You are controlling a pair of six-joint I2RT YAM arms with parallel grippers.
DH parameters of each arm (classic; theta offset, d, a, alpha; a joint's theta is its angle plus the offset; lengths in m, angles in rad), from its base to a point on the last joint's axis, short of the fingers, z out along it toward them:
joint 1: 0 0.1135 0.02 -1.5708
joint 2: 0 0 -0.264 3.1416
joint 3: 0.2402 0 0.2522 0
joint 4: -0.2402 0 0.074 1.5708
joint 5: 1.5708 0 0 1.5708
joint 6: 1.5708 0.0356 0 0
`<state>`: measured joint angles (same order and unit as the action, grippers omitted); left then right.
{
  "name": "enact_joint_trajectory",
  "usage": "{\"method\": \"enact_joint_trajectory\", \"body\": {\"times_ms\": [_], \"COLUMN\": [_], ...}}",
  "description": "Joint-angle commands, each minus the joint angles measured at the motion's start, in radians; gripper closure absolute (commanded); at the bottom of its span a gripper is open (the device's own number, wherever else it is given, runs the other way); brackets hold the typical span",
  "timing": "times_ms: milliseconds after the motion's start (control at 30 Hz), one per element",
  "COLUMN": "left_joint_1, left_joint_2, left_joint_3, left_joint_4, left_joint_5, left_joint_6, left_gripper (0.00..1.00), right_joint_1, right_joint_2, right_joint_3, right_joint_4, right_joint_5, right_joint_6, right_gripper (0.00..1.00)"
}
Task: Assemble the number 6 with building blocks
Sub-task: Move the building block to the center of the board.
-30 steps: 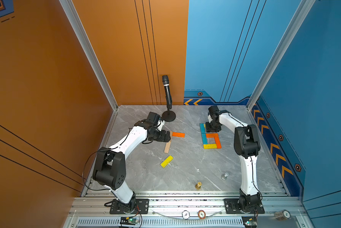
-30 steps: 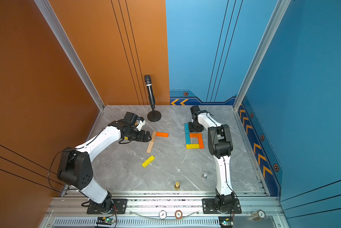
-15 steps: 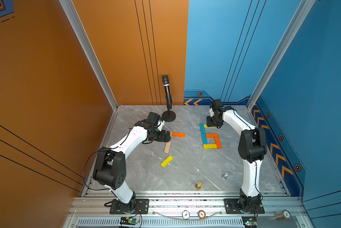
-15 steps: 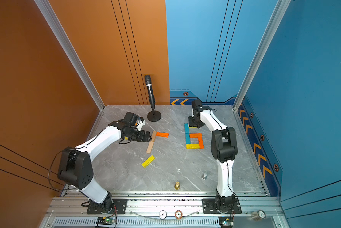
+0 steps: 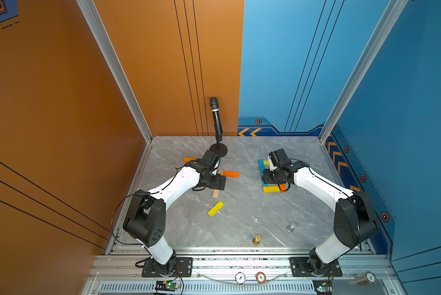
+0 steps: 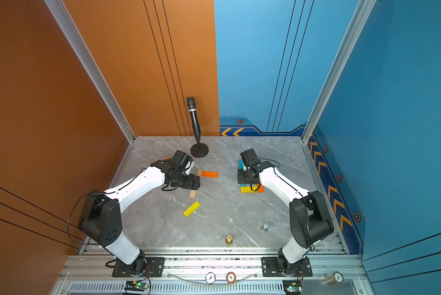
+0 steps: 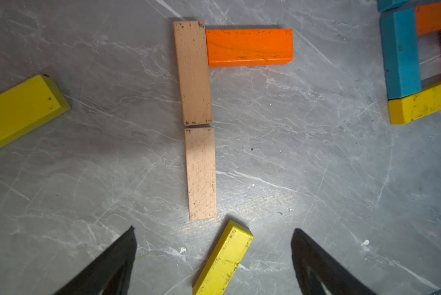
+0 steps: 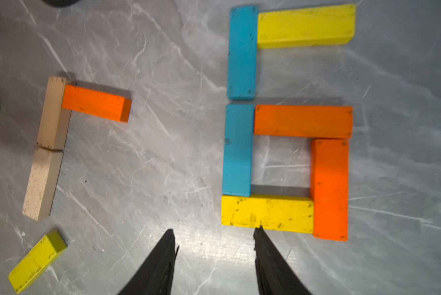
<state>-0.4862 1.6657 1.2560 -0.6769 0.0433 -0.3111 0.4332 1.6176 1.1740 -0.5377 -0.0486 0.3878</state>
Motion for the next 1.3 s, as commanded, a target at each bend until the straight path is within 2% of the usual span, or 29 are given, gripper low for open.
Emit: {"method": "enact_joint_trajectory", "body": {"times_ms": [0, 133, 167, 200, 300, 433, 700, 800, 900, 1000, 1133, 1267], "left_joint_1": [-0.022, -0.024, -0.023, -0.025, -0.036, -0.097, -0.185, -0.186, -0.188, -0.222, -0.265, -0.295], "left_joint_2": [0.048, 0.050, 0.031, 0.012, -0.066, -0.153, -0.167, -0.126, -0.084, -0.051, 0.004, 0.057], "left_joint_3": [-0.020, -0.054, -0.074, -0.095, -0.183, -0.314, -0.399, -0.395, -0.365, -0.324, -0.269, -0.233], "left_joint_4": [-0.033, -0.033, -0.033, -0.031, -0.025, 0.012, 0.069, 0.086, 0.091, 0.091, 0.111, 0.185], "left_joint_5": [-0.070, -0.062, -0.060, -0.060, -0.055, -0.050, -0.047, -0.063, -0.054, -0.039, 0.029, 0.105], "left_joint_6": [-0.056, -0.119, -0.132, -0.140, -0.153, -0.147, -0.137, -0.142, -0.158, -0.177, -0.270, -0.384], "left_gripper": [0.08, 0.12, 0.18, 0.19, 0.19, 0.18, 0.18, 0.21, 0.33, 0.38, 0.41, 0.38], "right_joint_1": [0.054, 0.118, 0.133, 0.145, 0.169, 0.180, 0.180, 0.180, 0.178, 0.165, 0.130, 0.095], "right_joint_2": [-0.038, -0.046, -0.049, -0.050, -0.045, -0.043, -0.072, -0.095, -0.123, -0.165, -0.236, -0.292], "right_joint_3": [-0.039, -0.051, -0.054, -0.057, -0.062, -0.065, -0.054, -0.060, -0.069, -0.085, -0.112, -0.138], "right_joint_4": [0.047, 0.036, 0.037, 0.036, 0.038, 0.051, 0.038, 0.032, 0.028, 0.027, 0.022, 0.018], "right_joint_5": [0.022, 0.033, 0.033, 0.032, 0.041, 0.030, 0.026, 0.031, 0.038, 0.033, 0.026, 0.024], "right_joint_6": [0.055, 0.073, 0.075, 0.077, 0.086, 0.094, 0.085, 0.081, 0.086, 0.098, 0.116, 0.126], "right_gripper": [0.49, 0.49, 0.49, 0.49, 0.49, 0.49, 0.49, 0.49, 0.49, 0.49, 0.48, 0.48]}}
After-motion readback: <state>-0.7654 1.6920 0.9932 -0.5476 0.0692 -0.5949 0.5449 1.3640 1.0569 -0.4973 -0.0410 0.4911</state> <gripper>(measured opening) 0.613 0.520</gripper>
